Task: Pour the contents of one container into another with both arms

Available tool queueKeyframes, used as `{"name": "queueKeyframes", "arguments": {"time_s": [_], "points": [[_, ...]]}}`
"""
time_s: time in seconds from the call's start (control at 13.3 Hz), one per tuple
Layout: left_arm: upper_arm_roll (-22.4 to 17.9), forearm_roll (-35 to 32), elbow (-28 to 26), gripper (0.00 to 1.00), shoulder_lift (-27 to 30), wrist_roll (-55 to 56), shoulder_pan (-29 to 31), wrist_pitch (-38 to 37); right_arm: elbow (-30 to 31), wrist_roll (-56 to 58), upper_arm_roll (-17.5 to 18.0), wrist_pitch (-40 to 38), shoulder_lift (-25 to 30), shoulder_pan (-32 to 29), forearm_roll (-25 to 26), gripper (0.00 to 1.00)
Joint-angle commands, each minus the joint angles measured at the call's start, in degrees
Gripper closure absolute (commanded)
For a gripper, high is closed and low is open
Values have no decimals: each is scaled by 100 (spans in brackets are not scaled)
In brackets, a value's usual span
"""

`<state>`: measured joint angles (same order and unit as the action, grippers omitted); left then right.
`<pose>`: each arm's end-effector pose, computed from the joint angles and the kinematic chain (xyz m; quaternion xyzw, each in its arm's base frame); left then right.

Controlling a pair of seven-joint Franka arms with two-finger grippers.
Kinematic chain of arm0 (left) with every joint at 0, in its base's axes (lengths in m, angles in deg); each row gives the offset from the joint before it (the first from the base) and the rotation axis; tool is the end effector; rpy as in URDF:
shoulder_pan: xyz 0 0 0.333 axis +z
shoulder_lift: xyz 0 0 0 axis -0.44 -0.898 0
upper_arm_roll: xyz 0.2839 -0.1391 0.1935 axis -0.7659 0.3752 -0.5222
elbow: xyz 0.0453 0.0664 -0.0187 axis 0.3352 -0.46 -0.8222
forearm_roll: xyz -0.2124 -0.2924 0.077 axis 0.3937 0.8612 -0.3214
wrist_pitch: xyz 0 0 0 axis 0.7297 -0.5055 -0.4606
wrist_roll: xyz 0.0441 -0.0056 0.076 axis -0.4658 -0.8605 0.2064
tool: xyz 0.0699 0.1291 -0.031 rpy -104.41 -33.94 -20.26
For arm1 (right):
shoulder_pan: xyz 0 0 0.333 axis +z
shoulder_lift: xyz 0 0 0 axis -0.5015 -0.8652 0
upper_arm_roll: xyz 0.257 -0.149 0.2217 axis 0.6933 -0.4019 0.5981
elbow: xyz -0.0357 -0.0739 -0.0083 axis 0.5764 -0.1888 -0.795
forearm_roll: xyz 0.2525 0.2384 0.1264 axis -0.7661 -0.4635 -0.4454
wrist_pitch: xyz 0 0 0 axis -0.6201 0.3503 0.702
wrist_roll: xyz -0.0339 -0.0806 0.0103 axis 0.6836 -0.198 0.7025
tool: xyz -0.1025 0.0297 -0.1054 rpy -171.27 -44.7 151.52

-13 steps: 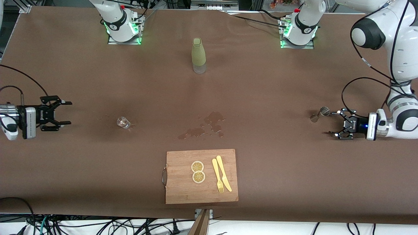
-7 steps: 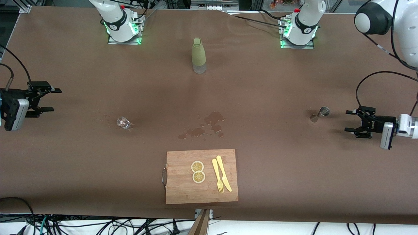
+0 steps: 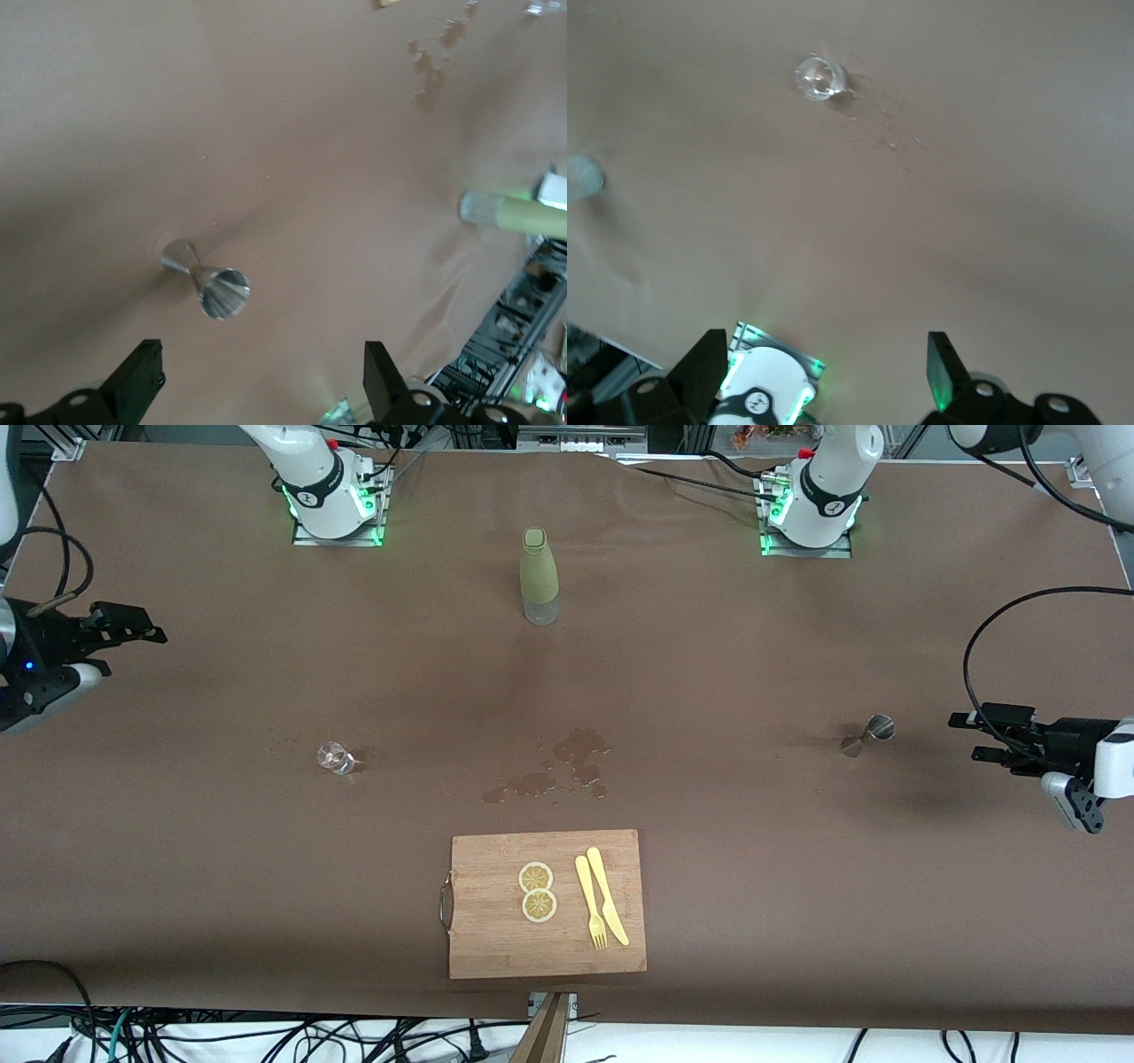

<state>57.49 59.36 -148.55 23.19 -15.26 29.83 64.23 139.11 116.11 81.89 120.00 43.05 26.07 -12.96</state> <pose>0.6454 0.1061 0.4196 0.9317 -0.1893 -0.1464 0.2732 0.5478 -0.0408 0.5509 -0.9683 -0.1880 0.1533 0.0599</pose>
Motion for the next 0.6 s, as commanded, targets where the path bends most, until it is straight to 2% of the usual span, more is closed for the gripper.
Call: {"name": "queueKeyframes", "arguments": {"time_s": [0.0,0.15,0.3,0.53], "points": [[57,-752,-85,0,438,643,-398,67,680,-885,-244,315,607,306,232,0],[206,-1307,-102,0,781,600,-487,382,926,-1833,-481,674,870,499,250,0],[216,-1335,-120,0,1045,634,-478,629,1138,-2564,-718,965,1064,675,285,0],[242,-1361,-111,0,1422,687,-487,1156,1174,-2647,-816,1535,1074,728,259,0]]}}
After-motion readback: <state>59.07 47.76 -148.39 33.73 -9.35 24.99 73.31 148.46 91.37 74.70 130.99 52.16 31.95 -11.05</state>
